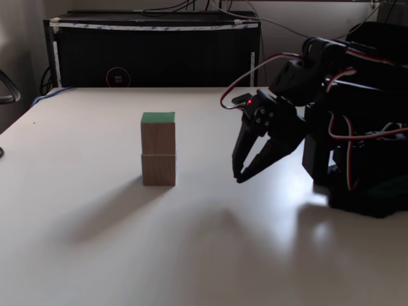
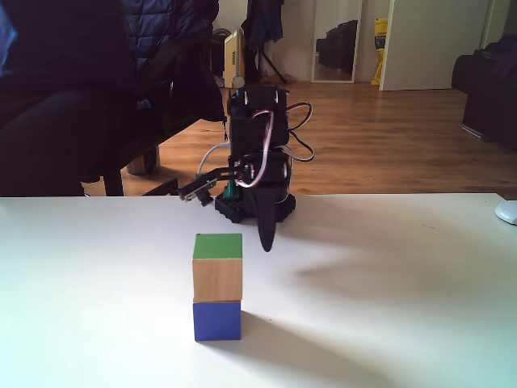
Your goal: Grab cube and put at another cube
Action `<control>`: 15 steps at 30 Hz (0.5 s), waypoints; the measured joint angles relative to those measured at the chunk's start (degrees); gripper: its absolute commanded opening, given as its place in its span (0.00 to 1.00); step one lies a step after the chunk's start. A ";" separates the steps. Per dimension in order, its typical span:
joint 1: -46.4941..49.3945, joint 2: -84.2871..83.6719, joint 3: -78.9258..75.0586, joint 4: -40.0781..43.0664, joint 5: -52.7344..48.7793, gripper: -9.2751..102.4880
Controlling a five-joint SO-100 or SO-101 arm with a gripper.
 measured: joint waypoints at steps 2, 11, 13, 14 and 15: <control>0.35 0.00 0.00 0.00 -0.18 0.08; 0.00 -0.09 0.00 0.00 -0.18 0.08; 0.18 0.00 0.00 0.00 -0.18 0.08; 0.18 0.00 0.00 0.00 -0.18 0.08; 0.18 0.00 0.00 0.00 -0.18 0.08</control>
